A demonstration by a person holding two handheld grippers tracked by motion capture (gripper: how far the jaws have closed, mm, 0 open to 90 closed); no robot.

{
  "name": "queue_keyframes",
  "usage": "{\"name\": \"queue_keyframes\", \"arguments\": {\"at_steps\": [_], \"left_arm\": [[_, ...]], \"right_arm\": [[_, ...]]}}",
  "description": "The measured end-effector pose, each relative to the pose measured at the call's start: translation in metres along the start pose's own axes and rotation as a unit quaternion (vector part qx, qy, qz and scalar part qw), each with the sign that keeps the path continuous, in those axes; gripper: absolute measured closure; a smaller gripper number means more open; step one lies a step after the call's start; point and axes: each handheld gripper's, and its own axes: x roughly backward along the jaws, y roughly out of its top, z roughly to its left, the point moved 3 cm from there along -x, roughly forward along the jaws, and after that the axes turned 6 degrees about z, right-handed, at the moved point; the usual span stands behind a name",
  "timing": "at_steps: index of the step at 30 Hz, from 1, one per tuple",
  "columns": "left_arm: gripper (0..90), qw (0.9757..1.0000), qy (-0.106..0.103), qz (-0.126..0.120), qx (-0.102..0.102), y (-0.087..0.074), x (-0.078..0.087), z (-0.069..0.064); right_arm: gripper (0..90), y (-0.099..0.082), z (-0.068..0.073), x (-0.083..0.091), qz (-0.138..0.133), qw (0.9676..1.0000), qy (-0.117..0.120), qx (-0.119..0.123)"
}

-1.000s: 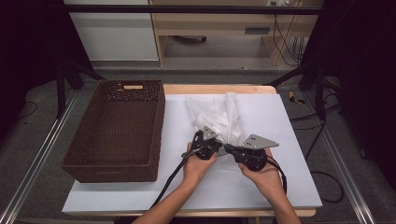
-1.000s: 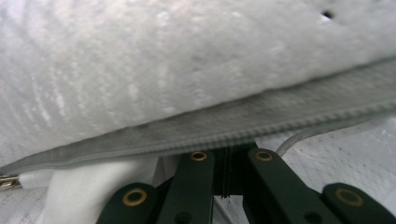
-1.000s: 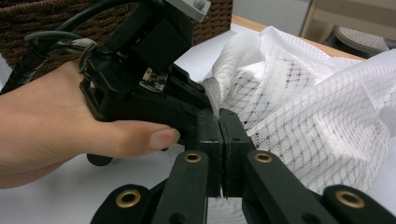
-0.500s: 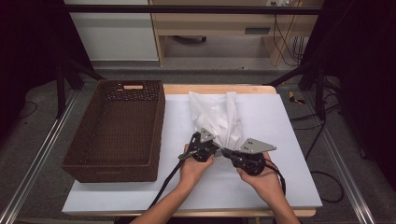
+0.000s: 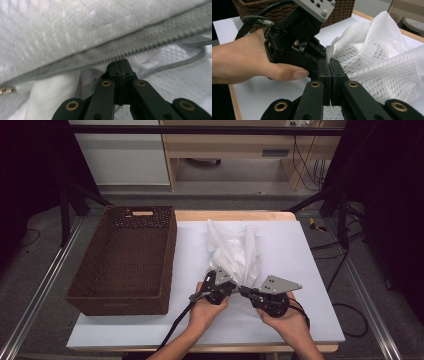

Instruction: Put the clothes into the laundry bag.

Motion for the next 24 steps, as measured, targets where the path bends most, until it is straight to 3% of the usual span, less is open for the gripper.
{"name": "queue_keyframes", "arguments": {"at_steps": [3,7,16,24], "left_arm": [[90.0,0.9999,-0.002,-0.003,0.012,0.001,-0.008,0.003],[90.0,0.9998,0.013,-0.011,0.012,0.005,-0.014,0.008],[90.0,0.9971,0.023,-0.031,0.065,0.014,-0.027,0.020],[90.0,0.9955,0.039,-0.039,0.078,0.016,-0.031,0.025]], "right_arm": [[89.5,-0.003,-0.002,-0.001,-0.002,1.0000,0.000,-0.006],[89.5,-0.009,-0.005,-0.007,-0.001,0.9999,0.002,-0.013],[89.5,-0.010,-0.009,-0.011,-0.001,0.9998,-0.004,-0.019],[89.5,-0.010,-0.009,-0.010,-0.004,0.9998,-0.002,-0.018]]}}
